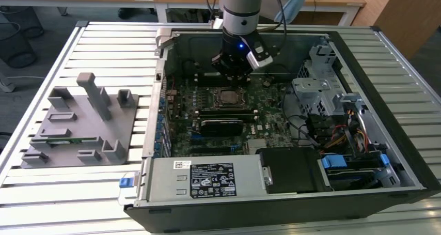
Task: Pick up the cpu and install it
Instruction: 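Install the first cpu locking lever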
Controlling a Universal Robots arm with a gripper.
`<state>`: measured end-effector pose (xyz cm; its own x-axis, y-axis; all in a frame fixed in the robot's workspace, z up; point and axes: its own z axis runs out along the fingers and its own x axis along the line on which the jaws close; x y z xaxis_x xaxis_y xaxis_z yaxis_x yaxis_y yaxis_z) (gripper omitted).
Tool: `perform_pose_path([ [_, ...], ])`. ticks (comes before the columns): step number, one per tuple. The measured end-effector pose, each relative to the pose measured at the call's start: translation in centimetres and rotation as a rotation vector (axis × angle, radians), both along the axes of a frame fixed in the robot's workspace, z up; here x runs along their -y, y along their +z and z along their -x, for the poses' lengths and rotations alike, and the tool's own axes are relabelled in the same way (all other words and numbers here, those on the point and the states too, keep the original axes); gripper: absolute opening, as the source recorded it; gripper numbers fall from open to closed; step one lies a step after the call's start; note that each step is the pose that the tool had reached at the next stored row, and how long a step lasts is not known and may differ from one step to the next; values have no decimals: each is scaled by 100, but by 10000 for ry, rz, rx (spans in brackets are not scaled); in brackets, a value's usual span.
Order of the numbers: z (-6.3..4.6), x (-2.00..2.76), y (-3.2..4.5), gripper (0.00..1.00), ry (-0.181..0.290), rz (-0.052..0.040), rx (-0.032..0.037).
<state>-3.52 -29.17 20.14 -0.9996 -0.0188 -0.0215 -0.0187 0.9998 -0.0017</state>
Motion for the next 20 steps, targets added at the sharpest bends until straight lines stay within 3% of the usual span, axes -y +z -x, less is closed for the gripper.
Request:
perform_pose_path([
  [14, -14, 9, -18, 11, -1, 6, -2],
  [20, -14, 9, -44, 11, 0, 131, 0],
])
